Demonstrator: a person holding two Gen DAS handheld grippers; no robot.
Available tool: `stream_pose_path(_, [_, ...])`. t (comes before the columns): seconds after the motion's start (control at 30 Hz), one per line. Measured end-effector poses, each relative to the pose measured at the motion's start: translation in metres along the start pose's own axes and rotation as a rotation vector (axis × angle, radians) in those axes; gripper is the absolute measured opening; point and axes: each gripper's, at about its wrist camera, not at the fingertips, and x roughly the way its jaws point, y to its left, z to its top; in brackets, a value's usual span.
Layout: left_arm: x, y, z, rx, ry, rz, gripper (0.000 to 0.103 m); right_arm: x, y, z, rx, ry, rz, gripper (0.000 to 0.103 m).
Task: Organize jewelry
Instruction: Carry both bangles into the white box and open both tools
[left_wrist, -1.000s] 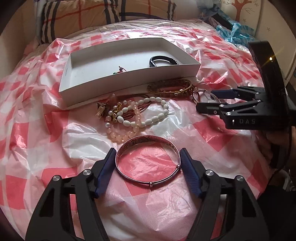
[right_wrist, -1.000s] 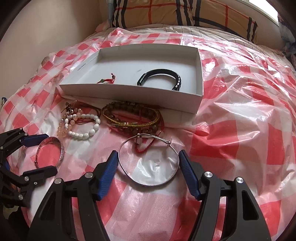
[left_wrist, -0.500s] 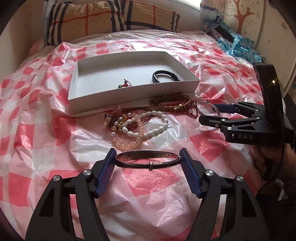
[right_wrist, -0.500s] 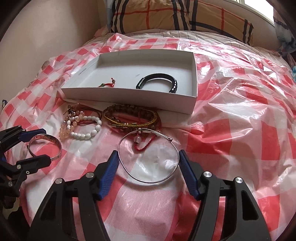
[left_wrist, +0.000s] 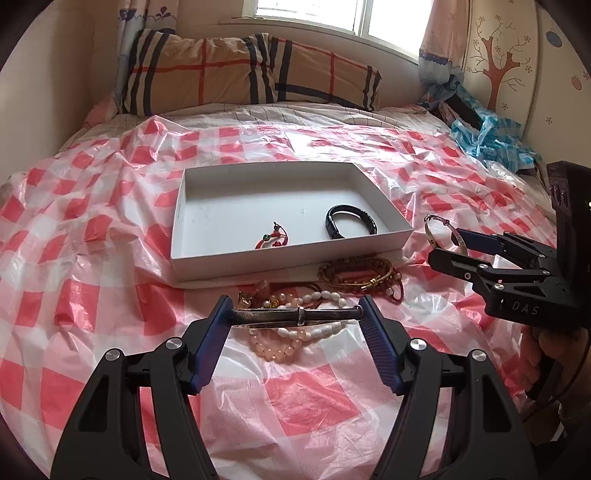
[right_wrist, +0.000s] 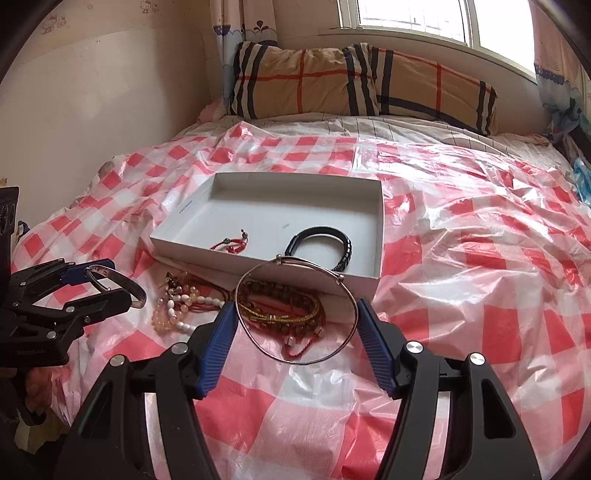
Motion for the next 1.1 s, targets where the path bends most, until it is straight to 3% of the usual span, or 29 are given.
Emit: stream_pose_path(1.1, [0.019,-0.003,0.044,0.040,-0.092,0.027,0.066,0.021,-0.001,0.040,-0.059,-0.059,-0.021,0.064])
